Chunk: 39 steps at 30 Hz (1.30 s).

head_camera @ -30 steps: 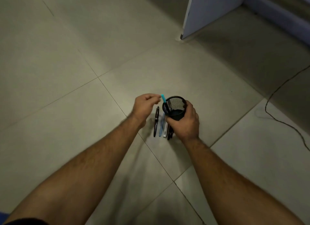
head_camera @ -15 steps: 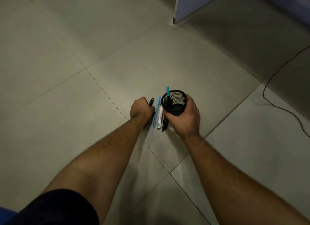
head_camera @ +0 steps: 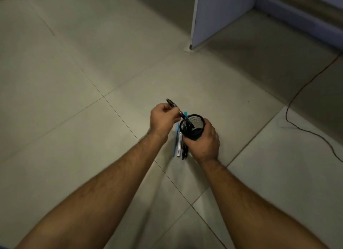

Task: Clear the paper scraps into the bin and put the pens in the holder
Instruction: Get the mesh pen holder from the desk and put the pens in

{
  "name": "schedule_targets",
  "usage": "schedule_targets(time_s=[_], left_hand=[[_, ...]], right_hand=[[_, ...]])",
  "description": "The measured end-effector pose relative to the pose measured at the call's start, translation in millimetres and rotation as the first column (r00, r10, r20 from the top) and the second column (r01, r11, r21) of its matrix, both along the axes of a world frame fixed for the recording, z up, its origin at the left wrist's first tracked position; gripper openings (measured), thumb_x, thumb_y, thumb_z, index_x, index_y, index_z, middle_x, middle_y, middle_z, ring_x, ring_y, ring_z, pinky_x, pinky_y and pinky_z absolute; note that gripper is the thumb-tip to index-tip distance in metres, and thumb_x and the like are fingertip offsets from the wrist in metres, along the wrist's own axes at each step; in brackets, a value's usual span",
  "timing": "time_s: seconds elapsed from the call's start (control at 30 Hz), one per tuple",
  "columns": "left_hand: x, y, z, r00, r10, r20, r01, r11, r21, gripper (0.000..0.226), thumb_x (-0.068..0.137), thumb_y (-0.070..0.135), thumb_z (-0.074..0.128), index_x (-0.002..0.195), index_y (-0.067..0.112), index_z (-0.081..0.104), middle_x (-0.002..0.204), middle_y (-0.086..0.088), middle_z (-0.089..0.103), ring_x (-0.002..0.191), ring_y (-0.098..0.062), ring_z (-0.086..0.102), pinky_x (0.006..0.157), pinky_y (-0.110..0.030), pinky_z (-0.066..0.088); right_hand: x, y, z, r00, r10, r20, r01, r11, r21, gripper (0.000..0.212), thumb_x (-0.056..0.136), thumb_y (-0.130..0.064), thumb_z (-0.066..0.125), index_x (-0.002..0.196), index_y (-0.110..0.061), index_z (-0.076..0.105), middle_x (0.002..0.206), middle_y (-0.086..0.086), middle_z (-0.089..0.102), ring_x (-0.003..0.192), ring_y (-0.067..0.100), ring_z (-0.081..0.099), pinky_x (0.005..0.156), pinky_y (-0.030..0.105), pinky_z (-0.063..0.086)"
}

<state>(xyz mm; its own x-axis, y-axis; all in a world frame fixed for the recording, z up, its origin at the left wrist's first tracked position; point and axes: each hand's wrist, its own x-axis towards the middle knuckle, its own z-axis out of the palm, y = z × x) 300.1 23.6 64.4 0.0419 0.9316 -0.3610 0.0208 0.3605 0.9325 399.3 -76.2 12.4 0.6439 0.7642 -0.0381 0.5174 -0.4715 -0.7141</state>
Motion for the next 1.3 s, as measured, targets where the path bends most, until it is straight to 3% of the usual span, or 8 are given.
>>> schedule_targets(time_s=[0.13, 0.27, 0.4, 0.73, 0.87, 1.0, 1.13, 1.3], left_hand=[[2.2, -10.4, -18.4, 0.889, -0.249, -0.384, 0.312, 0.944, 0.110, 0.007, 0.074, 0.021, 0.078, 0.079, 0.018, 0.073, 0.061, 0.003, 0.057, 0.056, -0.011, 0.051, 0.057, -0.025, 0.047], [-8.5, -8.4, -40.2, 0.906, -0.146, -0.398, 0.199, 0.975, 0.096, 0.004, 0.075, 0.014, 0.070, 0.077, 0.016, 0.071, 0.066, 0.003, 0.063, 0.062, -0.013, 0.056, 0.065, -0.030, 0.051], [-12.0, -14.0, -79.9, 0.668, -0.300, -0.681, 0.320, 0.942, -0.101, 0.014, 0.081, 0.022, 0.065, 0.093, 0.017, 0.071, 0.094, -0.005, 0.072, 0.084, -0.023, 0.066, 0.076, -0.031, 0.055], [0.8, -12.6, -88.7, 0.457, -0.350, -0.818, 0.335, 0.919, -0.206, 0.015, 0.084, 0.020, 0.067, 0.096, 0.010, 0.069, 0.092, -0.009, 0.069, 0.078, -0.023, 0.062, 0.066, -0.030, 0.051], [-14.4, -7.4, -77.6, 0.641, -0.176, -0.747, 0.211, 0.976, -0.049, 0.018, 0.078, 0.030, 0.072, 0.086, 0.014, 0.071, 0.083, -0.003, 0.071, 0.076, -0.022, 0.067, 0.069, -0.030, 0.056], [-13.6, 5.1, -41.0, 0.952, 0.000, -0.305, 0.003, 1.000, 0.012, 0.004, 0.078, 0.009, 0.071, 0.078, 0.005, 0.070, 0.072, -0.008, 0.070, 0.066, -0.020, 0.068, 0.068, -0.034, 0.060], [1.6, 1.2, -10.5, 1.000, 0.019, -0.005, -0.019, 0.998, -0.063, 0.006, 0.084, 0.000, 0.064, 0.079, -0.001, 0.066, 0.070, -0.012, 0.065, 0.060, -0.018, 0.066, 0.067, -0.029, 0.060], [18.3, -14.8, -19.8, 0.980, -0.111, -0.168, 0.118, 0.992, 0.032, 0.001, 0.078, 0.007, 0.071, 0.077, 0.008, 0.071, 0.076, -0.007, 0.070, 0.072, -0.020, 0.068, 0.072, -0.033, 0.059]], right_hand=[[1.6, 1.8, -0.5, 0.999, -0.024, -0.046, 0.025, 0.999, 0.041, 0.085, 0.061, -0.043, 0.084, 0.134, -0.023, 0.047, 0.128, 0.000, 0.060, 0.118, 0.024, 0.057, 0.100, 0.040, 0.048], [11.7, -3.8, -3.4, 0.996, -0.051, -0.072, 0.053, 0.998, 0.034, 0.087, 0.061, -0.051, 0.083, 0.135, -0.025, 0.045, 0.129, -0.002, 0.059, 0.118, 0.021, 0.056, 0.100, 0.045, 0.050], [12.8, -7.8, -7.3, 0.996, -0.052, -0.075, 0.055, 0.998, 0.042, 0.087, 0.060, -0.050, 0.084, 0.134, -0.026, 0.046, 0.128, -0.003, 0.060, 0.118, 0.020, 0.056, 0.099, 0.045, 0.050], [13.9, -16.3, -17.9, 0.994, -0.051, -0.097, 0.054, 0.998, 0.025, 0.087, 0.054, -0.061, 0.076, 0.131, -0.031, 0.048, 0.123, -0.007, 0.060, 0.114, 0.019, 0.057, 0.094, 0.042, 0.054], [13.4, -11.4, -15.9, 0.997, -0.026, -0.077, 0.026, 1.000, -0.011, 0.085, 0.058, -0.055, 0.079, 0.133, -0.028, 0.047, 0.126, -0.004, 0.059, 0.116, 0.021, 0.054, 0.097, 0.041, 0.051], [14.2, -0.4, -11.8, 0.999, 0.020, -0.033, -0.021, 0.999, -0.037, 0.082, 0.062, -0.043, 0.084, 0.133, -0.023, 0.048, 0.126, 0.003, 0.060, 0.116, 0.027, 0.053, 0.097, 0.038, 0.045], [11.1, 3.6, -3.9, 0.999, 0.045, -0.023, -0.045, 0.998, -0.038, 0.081, 0.062, -0.039, 0.085, 0.132, -0.021, 0.049, 0.124, 0.005, 0.060, 0.114, 0.029, 0.054, 0.095, 0.038, 0.045], [11.8, 6.1, -3.5, 0.997, 0.035, -0.064, -0.037, 0.998, -0.043, 0.084, 0.061, -0.038, 0.084, 0.134, -0.021, 0.046, 0.126, 0.005, 0.059, 0.115, 0.029, 0.055, 0.097, 0.040, 0.048]])
